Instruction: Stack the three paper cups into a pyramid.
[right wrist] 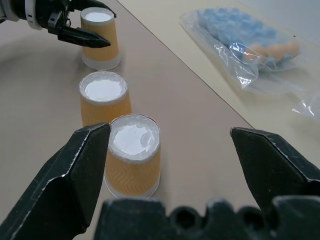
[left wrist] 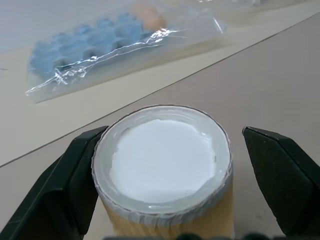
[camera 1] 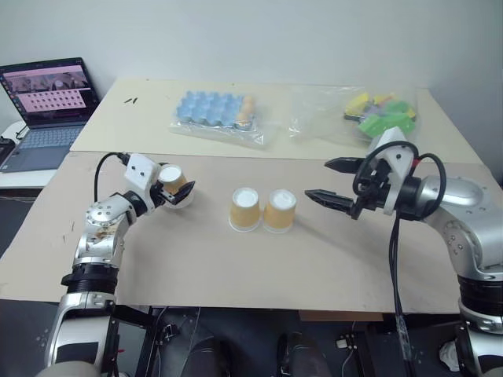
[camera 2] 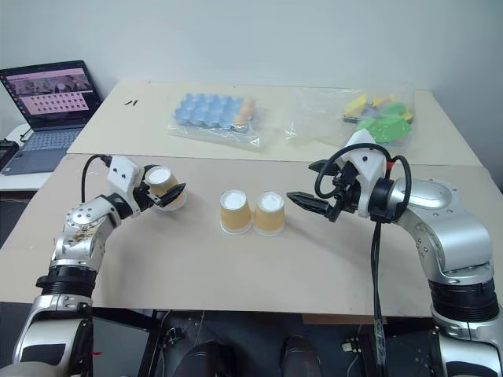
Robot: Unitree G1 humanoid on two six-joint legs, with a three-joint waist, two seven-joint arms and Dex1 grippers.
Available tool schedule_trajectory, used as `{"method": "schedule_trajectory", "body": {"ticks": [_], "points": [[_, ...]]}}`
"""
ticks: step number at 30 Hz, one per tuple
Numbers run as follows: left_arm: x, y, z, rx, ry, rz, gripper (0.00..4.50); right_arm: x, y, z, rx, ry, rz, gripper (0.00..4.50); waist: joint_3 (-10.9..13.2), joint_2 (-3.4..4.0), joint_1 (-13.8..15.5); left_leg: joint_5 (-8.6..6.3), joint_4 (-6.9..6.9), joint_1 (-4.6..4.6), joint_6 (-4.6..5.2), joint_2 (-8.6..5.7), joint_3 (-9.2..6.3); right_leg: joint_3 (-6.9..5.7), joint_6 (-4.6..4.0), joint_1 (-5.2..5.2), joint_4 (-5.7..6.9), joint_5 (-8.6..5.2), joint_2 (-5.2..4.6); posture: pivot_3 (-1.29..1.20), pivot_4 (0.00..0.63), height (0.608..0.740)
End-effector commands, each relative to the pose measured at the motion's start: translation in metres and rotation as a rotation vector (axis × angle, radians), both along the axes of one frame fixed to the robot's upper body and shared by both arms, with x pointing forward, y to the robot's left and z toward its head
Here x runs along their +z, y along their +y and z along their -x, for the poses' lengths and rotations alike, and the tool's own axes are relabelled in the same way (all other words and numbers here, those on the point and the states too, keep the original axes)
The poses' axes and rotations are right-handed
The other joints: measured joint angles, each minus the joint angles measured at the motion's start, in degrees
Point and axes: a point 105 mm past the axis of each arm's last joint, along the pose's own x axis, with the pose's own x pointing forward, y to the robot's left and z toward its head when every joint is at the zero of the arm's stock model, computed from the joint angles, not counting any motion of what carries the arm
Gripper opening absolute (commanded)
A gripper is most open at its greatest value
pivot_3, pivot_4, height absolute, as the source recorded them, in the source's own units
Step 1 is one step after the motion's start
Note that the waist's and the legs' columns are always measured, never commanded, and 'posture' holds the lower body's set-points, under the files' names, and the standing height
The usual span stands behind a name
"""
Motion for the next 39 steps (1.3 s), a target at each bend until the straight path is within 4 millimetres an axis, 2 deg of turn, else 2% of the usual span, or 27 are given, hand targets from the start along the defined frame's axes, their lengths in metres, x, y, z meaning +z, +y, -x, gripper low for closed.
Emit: {"method": "schedule_trajectory", "body": {"ticks": [1,5,8,11,16,19,22,26,29,32,34,39], "points": [[0.012,-0.001,-0.001,-0.012,-0.034,0.015,4.50,0.014,-0.003,0.005,-0.004,-0.057,0.003,4.46,0.0,0.00,0.0,0.00,0.01,0.01,0.00,0.00,-0.02,0.01,0.00,0.00,-0.01,0.00,0.00,0.00,0.150,0.735],[0.012,0.001,0.001,-0.002,-0.036,0.025,4.50,0.013,-0.003,0.003,-0.005,-0.056,0.007,4.46,0.0,0.00,0.1,0.00,0.06,0.01,0.00,0.01,-0.04,0.02,0.01,0.00,-0.05,0.00,0.00,0.00,0.150,0.735],[0.013,0.002,0.001,0.003,-0.035,0.033,3.78,0.013,-0.003,0.003,-0.005,-0.057,0.008,4.50,0.0,0.00,0.1,0.00,0.08,0.01,0.00,0.01,-0.05,0.02,0.01,0.00,-0.05,0.00,0.00,0.00,0.150,0.735],[0.012,0.003,0.000,0.014,-0.028,0.037,2.75,0.013,-0.002,0.002,-0.006,-0.059,0.010,4.50,0.0,0.00,0.1,0.00,0.08,0.01,0.00,0.01,-0.05,0.03,0.01,0.00,-0.04,0.00,0.00,0.00,0.150,0.735],[0.015,0.000,-0.001,0.011,-0.036,0.040,2.67,0.013,-0.003,-0.001,-0.012,-0.058,0.009,4.50,0.0,0.00,0.1,0.00,0.09,0.01,0.00,0.01,-0.05,0.03,0.01,0.00,-0.03,0.00,0.00,0.00,0.150,0.735],[0.046,-0.020,-0.009,-0.033,-0.108,0.090,2.67,0.013,-0.004,-0.004,-0.026,-0.062,0.013,4.50,0.0,-0.04,0.2,0.00,0.11,0.01,0.00,0.01,-0.05,0.03,0.01,0.00,-0.04,0.00,0.00,0.00,0.150,0.735],[0.098,-0.063,-0.008,-0.209,-0.214,0.087,2.67,0.012,-0.005,-0.007,-0.045,-0.070,0.022,4.50,0.2,-0.28,0.9,0.01,0.38,-0.22,0.01,0.03,0.00,-0.15,0.01,-0.02,0.00,0.00,-0.01,0.00,0.150,0.735],[0.153,-0.114,0.013,-0.535,-0.253,0.103,2.67,0.011,-0.008,-0.013,-0.082,-0.082,0.020,4.50,0.2,-0.32,1.0,-0.06,0.67,-0.47,0.11,0.04,-0.03,-0.28,0.08,-0.02,0.06,0.04,-0.01,0.00,0.150,0.735],[0.171,-0.138,0.033,-0.767,-0.195,0.096,2.67,0.009,-0.009,-0.016,-0.111,-0.091,0.010,4.50,0.2,-0.30,0.7,-0.06,0.65,-0.44,0.12,0.02,-0.02,-0.27,0.13,0.00,0.08,0.03,-0.01,0.00,0.150,0.735],[0.173,-0.148,0.037,-0.880,-0.148,0.051,2.67,0.009,-0.012,-0.017,-0.139,-0.101,-0.006,4.50,0.2,-0.29,0.0,-0.06,0.60,-0.40,0.12,0.01,-0.01,-0.24,0.19,-0.01,0.08,-0.01,0.00,0.00,0.150,0.735],[0.159,-0.156,0.032,-0.915,-0.113,-0.048,2.67,0.007,-0.017,-0.015,-0.170,-0.106,-0.010,4.50,0.2,-0.29,-0.1,-0.06,0.60,-0.35,0.12,0.01,-0.01,-0.18,0.20,-0.02,0.07,-0.02,0.00,0.00,0.150,0.735],[0.138,-0.163,0.030,-0.980,-0.065,-0.155,2.67,0.003,-0.025,-0.012,-0.215,-0.112,-0.018,4.50,0.2,-0.29,0.0,-0.06,0.68,-0.39,0.12,0.00,0.00,-0.12,0.20,-0.05,0.07,-0.01,0.00,0.00,0.150,0.735]]}}
